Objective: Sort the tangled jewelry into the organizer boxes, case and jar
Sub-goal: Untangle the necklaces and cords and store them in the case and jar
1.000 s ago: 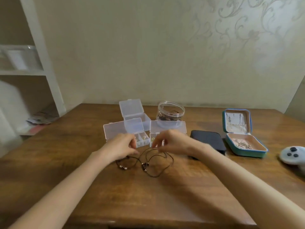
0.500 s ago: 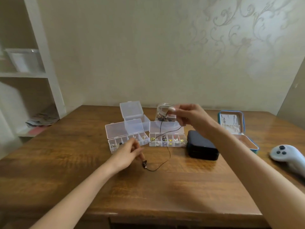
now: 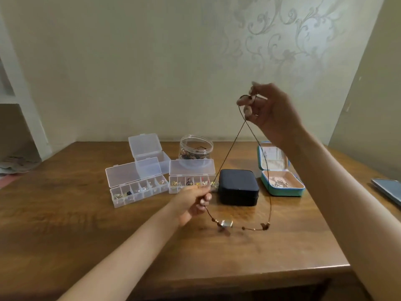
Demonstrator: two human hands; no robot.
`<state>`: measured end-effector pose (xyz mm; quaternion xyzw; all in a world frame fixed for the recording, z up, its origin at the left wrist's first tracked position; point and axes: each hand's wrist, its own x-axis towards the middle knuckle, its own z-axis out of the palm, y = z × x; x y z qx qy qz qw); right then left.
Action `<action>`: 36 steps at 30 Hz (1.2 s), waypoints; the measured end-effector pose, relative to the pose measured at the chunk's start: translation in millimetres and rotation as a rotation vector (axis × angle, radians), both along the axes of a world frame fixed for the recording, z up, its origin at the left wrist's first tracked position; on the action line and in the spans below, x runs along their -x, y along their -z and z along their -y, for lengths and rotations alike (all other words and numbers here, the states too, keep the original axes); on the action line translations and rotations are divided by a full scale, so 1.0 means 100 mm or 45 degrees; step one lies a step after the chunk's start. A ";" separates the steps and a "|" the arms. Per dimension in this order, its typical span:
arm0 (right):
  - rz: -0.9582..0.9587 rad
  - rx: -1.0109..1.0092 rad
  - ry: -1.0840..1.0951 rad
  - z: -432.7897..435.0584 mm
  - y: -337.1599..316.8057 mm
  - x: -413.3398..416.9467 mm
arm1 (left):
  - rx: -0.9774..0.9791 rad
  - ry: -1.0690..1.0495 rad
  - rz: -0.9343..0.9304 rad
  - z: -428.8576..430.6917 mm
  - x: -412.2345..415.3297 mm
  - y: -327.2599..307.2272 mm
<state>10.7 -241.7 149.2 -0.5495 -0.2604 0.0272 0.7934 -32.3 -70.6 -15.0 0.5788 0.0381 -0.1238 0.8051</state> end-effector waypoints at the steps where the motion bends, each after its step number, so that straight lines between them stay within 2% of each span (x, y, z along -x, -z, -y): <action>1: 0.014 -0.010 0.010 0.05 -0.03 0.00 | -0.129 0.022 0.042 0.04 -0.01 0.02; 4: 0.043 0.000 -0.002 0.14 -0.11 -0.01 | -0.515 0.007 0.152 0.13 -0.04 0.07; 9: 0.133 0.129 -0.015 0.20 -0.19 -0.03 | -0.816 -0.052 0.365 0.30 -0.09 0.10; 12: 0.238 0.152 0.032 0.22 -0.27 -0.04 | -0.909 -0.075 0.503 0.29 -0.12 0.19; 15: 0.359 0.222 0.095 0.24 -0.40 -0.03 | -0.930 -0.231 0.628 0.25 -0.13 0.25; 18: 0.447 0.309 0.085 0.19 -0.54 -0.02 | -0.800 -0.280 0.849 0.34 -0.13 0.02; 22: 0.526 0.407 0.133 0.04 -0.66 0.00 | -0.475 0.025 0.980 0.52 -0.15 -0.45; 24: 0.490 0.367 0.197 0.03 -0.68 -0.02 | -0.069 0.187 0.865 0.47 -0.15 -0.53; 26: 0.426 0.294 0.255 0.06 -0.70 -0.05 | 0.459 0.382 0.656 0.34 -0.19 -0.45; 28: 0.369 0.220 0.273 0.11 -0.70 -0.06 | 0.763 0.411 0.519 0.15 -0.27 -0.31; 33: 0.177 -0.009 0.051 0.19 -0.65 -0.04 | 0.760 0.000 0.275 -0.20 -0.40 -0.06; 35: 0.197 0.004 0.085 0.21 -0.62 -0.05 | 0.600 -0.150 0.238 -0.25 -0.41 -0.11; 36: 0.258 0.095 0.163 0.21 -0.60 -0.07 | 0.443 -0.197 0.281 -0.25 -0.40 -0.17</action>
